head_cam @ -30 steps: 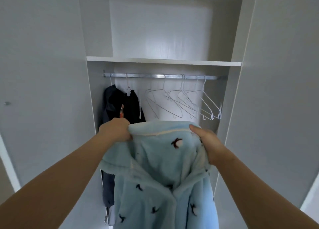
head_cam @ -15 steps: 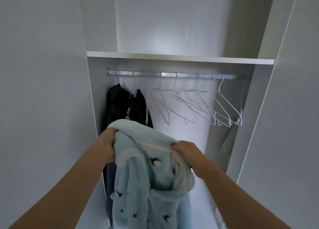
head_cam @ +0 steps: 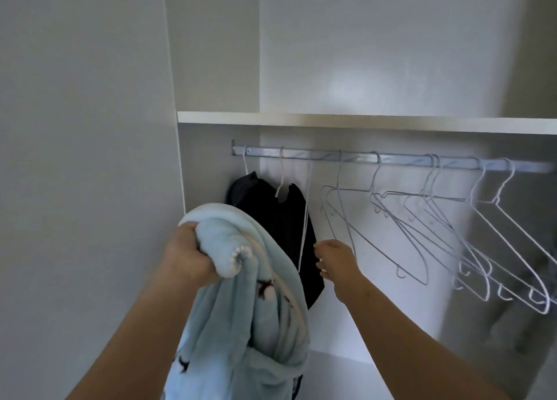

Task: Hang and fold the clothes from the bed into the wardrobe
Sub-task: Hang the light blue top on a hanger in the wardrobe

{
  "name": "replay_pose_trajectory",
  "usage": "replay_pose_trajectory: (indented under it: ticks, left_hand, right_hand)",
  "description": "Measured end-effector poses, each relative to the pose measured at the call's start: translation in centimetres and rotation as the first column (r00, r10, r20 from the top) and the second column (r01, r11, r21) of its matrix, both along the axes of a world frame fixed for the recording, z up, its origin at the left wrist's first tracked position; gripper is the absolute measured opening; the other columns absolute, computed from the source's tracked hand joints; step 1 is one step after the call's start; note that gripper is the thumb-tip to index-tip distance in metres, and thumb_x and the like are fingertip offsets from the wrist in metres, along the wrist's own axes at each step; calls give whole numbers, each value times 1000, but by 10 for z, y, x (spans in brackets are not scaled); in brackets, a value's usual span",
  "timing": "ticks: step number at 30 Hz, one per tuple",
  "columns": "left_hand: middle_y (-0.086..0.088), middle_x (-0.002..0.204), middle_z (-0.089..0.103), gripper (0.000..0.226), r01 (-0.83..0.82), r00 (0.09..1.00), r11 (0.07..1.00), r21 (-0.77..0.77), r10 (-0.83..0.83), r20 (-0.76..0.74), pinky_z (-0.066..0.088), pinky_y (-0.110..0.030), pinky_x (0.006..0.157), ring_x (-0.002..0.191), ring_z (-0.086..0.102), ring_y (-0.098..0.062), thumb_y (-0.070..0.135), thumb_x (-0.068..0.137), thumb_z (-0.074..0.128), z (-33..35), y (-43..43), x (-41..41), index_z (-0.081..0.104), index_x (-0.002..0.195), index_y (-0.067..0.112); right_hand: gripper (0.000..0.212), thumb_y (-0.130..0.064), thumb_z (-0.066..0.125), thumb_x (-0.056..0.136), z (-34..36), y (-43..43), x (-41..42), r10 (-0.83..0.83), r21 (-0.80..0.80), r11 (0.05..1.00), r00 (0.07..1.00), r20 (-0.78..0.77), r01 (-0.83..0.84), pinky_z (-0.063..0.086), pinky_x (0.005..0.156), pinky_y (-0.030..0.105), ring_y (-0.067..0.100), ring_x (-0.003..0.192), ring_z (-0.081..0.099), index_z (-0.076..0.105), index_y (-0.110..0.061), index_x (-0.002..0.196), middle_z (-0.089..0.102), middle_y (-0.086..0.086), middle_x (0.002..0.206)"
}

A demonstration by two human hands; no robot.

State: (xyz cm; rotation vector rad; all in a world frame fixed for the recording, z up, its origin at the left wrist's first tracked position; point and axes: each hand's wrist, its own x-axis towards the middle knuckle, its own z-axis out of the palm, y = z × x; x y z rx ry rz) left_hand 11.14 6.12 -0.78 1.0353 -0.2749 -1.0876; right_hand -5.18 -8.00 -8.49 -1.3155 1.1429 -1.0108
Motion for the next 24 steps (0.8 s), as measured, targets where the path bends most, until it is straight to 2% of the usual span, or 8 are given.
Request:
replay_pose_trajectory:
  ticks: [4, 7, 10, 12, 14, 17, 20, 24]
  left_hand:
    - [1, 40, 59, 26, -167, 986, 982, -87, 164, -34, 49, -23, 56, 55, 66, -8, 14, 101, 28, 0, -31, 9, 53, 96, 12]
    - [-7, 107, 68, 41, -101, 986, 994, -52, 92, -142, 25, -9, 98, 133, 32, -3, 22, 101, 24, -4, -36, 25, 44, 132, 6]
    - [-7, 130, 56, 41, -232, 968, 973, -7, 230, -101, 22, -17, 107, 138, 27, -7, 22, 101, 27, -4, -45, 30, 48, 130, 3]
    - [-3, 143, 43, 41, -311, 946, 951, 9, 310, -99, 31, -24, 104, 135, 35, -13, 23, 100, 30, -4, -46, 29, 42, 135, 5]
    - [0, 139, 47, 40, -279, 945, 958, 69, 287, -159, 36, -24, 95, 130, 42, -11, 25, 99, 35, -5, -51, 33, 48, 130, 3]
    - [-13, 127, 57, 42, -292, 927, 956, 41, 293, -233, 44, -26, 86, 116, 57, -18, 24, 100, 34, -3, -53, 30, 58, 113, -8]
    - [-22, 52, 62, 64, -241, 927, 970, -15, 225, -301, 41, -25, 26, 38, 62, -25, 26, 99, 33, -8, -50, 30, 61, 56, -11]
    - [-8, 34, 54, 50, -338, 920, 941, -4, 330, -212, 36, -21, 22, 25, 52, -17, 20, 100, 33, -19, -47, 27, 58, 61, 0]
  right_hand:
    - [26, -10, 50, 90, -4, -58, 32, 31, 32, 999, 999, 6, -32, 30, 44, 18, 14, 53, 36, 42, -17, 66, 38, 4, 65]
    - [44, -28, 54, 93, -6, -81, 53, 56, 216, 973, 992, 114, -79, 43, 76, 29, 30, 97, 56, 45, -5, 130, 56, 16, 110]
    - [61, -29, 55, 93, -3, -101, 70, 36, 374, 919, 973, 227, -121, 40, 91, 37, 33, 123, 46, 31, -6, 144, 45, 18, 137]
    - [48, -23, 50, 96, -3, -110, 78, 54, 413, 894, 956, 288, -175, 41, 96, 38, 31, 117, 51, 38, -7, 140, 51, 17, 131]
    - [22, -14, 44, 97, -4, -117, 84, 37, 378, 912, 950, 310, -159, 52, 61, 29, 21, 72, 59, 55, -8, 115, 59, 12, 88]
    - [28, -4, 37, 95, -1, -131, 84, -13, 246, 968, 960, 279, -58, 23, 29, 12, 6, 28, 30, 46, -12, 70, 32, 3, 58]
    - [32, -11, 44, 96, 4, -135, 79, -5, 198, 979, 960, 281, -53, 20, 29, 12, 8, 30, 26, 45, -13, 64, 30, 1, 56]
    - [13, -20, 47, 96, 10, -124, 73, 31, 156, 984, 944, 330, -87, 23, 32, 13, 8, 40, 29, 58, -16, 90, 37, 1, 60]
